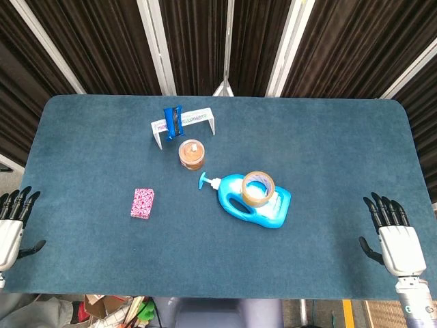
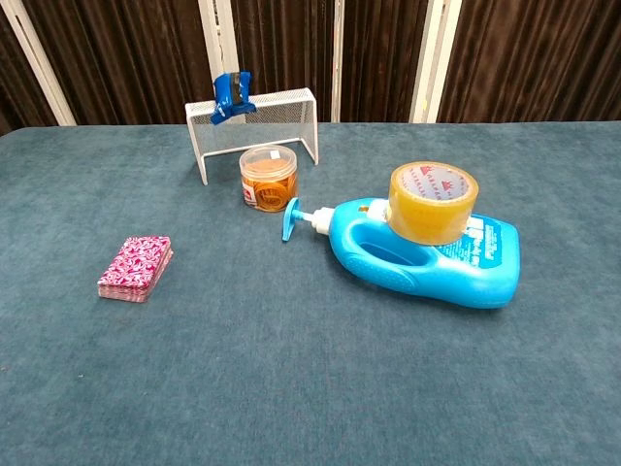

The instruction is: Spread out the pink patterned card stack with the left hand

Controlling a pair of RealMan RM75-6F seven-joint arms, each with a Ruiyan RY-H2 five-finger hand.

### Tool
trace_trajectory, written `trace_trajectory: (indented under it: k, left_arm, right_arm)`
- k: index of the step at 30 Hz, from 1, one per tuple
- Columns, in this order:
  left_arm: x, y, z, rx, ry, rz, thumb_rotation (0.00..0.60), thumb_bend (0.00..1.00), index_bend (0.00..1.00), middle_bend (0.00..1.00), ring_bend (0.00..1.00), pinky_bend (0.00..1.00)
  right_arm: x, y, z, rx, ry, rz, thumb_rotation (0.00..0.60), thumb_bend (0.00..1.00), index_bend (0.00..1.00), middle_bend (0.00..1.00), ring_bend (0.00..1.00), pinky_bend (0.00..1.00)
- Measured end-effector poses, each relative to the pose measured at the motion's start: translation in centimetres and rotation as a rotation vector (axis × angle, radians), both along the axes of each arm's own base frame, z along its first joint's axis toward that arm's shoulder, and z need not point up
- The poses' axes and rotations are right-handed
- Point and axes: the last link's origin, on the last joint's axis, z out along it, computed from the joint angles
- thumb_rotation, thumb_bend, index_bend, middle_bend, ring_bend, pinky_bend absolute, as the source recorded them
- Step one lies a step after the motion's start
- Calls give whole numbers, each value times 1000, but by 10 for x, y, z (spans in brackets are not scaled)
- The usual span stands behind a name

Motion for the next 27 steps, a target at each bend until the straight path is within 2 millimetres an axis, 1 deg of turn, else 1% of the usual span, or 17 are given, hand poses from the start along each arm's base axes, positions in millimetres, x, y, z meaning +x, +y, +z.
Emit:
trace_trajectory:
  k: [11,17,20,23,27]
  left_arm:
    - [-1,2,-2,-17,8,9,600,147,0,0,0,0]
    - [4,10,-6,-53,28,13,600,147,0,0,0,0]
    - [11,21,-8,-92,54,15,600,147,0,0,0,0]
    - [20,36,-14,-143,72,24,600,147,0,0,0,0]
    - [32,62,-27,-228,81,59,600,147,0,0,0,0]
  right_arm:
    - [1,1,0,0,-5,0,600,363,0,0,0,87]
    - [0,-1,-1,4,-13,-6,600,364,0,0,0,87]
    - [1,-2,-1,5,-17,-5,600,363,0,0,0,87]
    - [1,-2,-1,8,-19,-3,600,363,0,0,0,87]
    - [1,-2,-1,9,-25,-3,600,363,0,0,0,87]
